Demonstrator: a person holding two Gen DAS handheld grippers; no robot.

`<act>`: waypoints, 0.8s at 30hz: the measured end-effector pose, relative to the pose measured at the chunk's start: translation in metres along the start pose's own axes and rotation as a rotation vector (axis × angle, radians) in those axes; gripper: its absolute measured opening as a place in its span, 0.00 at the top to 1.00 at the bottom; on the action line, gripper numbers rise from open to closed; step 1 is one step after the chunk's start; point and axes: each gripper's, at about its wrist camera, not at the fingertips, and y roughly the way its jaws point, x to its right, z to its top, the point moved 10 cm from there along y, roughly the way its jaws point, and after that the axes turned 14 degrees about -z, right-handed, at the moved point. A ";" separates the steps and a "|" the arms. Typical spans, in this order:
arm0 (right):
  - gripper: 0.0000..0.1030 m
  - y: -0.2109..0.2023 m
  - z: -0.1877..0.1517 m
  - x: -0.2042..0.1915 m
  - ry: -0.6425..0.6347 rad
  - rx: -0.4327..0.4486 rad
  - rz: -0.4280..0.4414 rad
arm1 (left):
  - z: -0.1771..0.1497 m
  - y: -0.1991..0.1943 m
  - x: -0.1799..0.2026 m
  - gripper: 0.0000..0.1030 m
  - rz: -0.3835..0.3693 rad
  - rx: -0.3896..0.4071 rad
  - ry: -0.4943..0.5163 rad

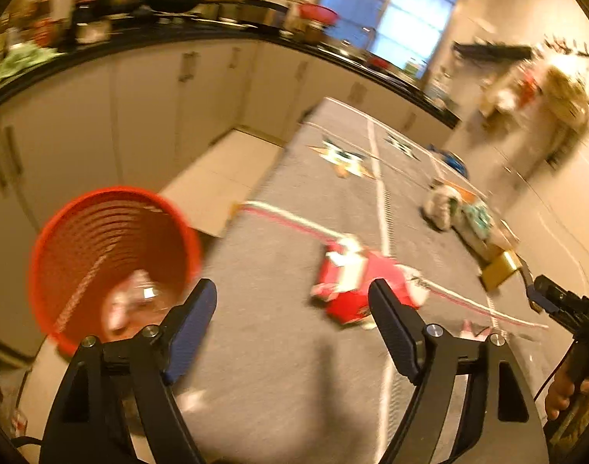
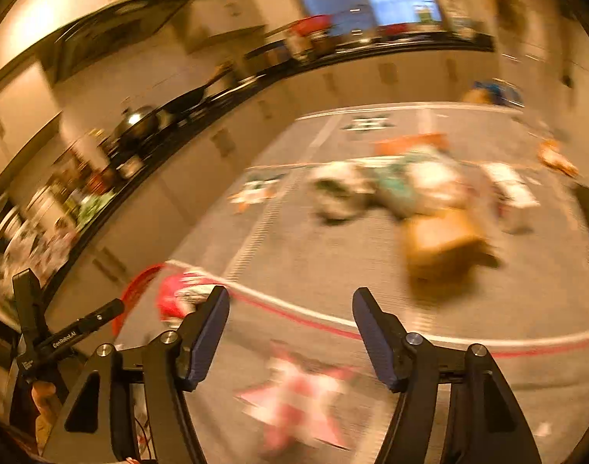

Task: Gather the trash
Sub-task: 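Grasp the red-and-white paper packet with the left gripper while the right grasps the tan tape roll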

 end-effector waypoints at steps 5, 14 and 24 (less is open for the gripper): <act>0.30 -0.012 -0.002 0.059 0.113 -0.010 -0.024 | 0.002 0.043 0.014 0.21 -0.057 -0.064 -0.022; 0.26 -0.011 0.009 0.083 0.094 0.016 -0.074 | -0.020 0.081 0.085 0.69 -0.121 -0.178 0.093; 0.25 0.024 0.011 0.069 0.075 -0.048 -0.078 | -0.021 0.065 0.115 0.91 -0.147 -0.153 0.148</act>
